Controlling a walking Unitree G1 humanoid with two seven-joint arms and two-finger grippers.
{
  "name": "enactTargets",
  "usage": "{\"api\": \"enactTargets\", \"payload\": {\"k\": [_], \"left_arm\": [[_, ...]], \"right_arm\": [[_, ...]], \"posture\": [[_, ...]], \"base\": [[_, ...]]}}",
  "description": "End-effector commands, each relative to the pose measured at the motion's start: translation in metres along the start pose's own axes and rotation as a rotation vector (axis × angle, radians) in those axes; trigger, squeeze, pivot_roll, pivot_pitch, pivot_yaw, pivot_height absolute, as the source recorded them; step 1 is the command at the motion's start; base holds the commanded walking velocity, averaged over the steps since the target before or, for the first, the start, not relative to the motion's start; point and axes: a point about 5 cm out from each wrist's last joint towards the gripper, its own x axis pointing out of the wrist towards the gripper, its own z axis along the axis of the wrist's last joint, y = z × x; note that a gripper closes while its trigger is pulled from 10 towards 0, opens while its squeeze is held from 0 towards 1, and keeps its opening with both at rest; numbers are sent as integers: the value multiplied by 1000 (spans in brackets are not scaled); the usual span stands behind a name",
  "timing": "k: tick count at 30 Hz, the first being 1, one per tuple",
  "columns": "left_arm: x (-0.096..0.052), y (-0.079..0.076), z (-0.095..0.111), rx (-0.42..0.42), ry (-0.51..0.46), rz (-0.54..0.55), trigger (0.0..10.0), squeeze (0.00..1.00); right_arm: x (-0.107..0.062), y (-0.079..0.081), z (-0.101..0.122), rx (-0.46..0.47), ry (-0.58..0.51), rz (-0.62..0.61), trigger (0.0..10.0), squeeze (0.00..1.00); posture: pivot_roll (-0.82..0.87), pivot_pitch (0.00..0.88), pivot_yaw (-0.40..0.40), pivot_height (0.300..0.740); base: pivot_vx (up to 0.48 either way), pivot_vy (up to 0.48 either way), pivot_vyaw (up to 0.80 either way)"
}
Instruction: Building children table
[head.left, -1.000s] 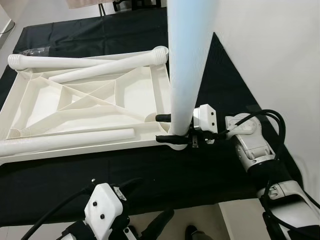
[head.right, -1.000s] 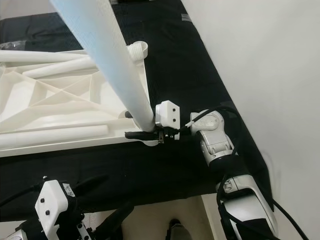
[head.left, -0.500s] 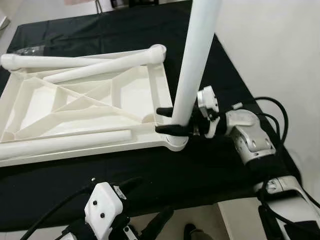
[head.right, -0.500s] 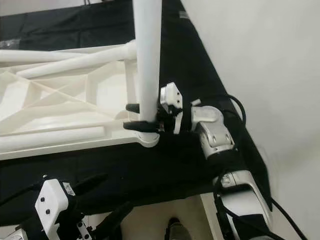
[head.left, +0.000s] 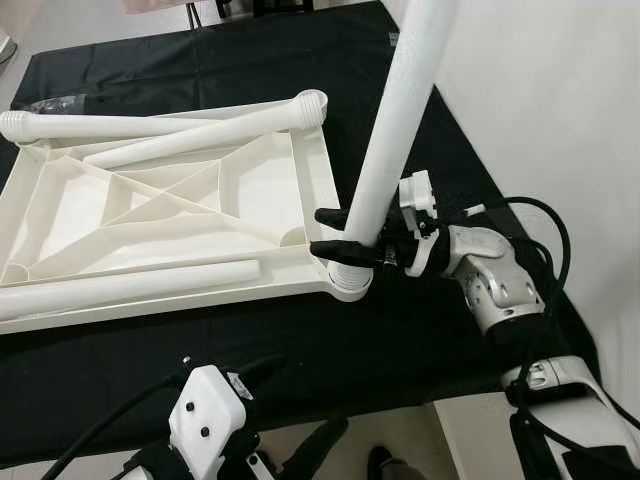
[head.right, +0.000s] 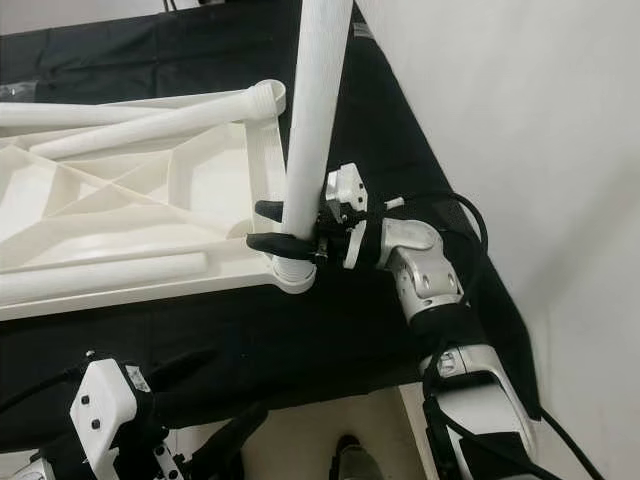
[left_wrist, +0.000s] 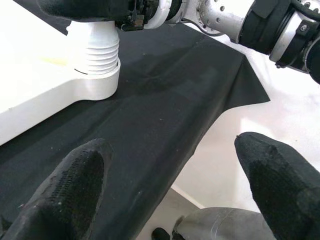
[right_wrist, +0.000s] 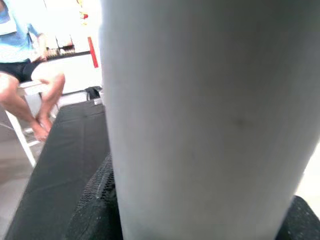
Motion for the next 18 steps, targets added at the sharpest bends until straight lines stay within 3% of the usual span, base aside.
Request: {"api": "enactTargets", "payload": {"k": [1, 5, 18], "left_arm": [[-3, -3, -1, -3, 23, -17, 10000, 0], [-2, -3, -1, -2, 24, -19, 10000, 0], [-3, -3, -2, -3, 29, -20, 10000, 0]], "right_arm": [[-14, 19, -57, 77, 274, -16, 10000, 0], [-14, 22, -61, 17, 306, 3, 10000, 0], [-16, 23, -57, 84, 267, 99, 10000, 0]], "posture": [[112, 371, 41, 740], [112, 372, 42, 740], [115, 363, 40, 740]], "base": [[0, 0, 0], [0, 0, 0], [0, 0, 0]]}}
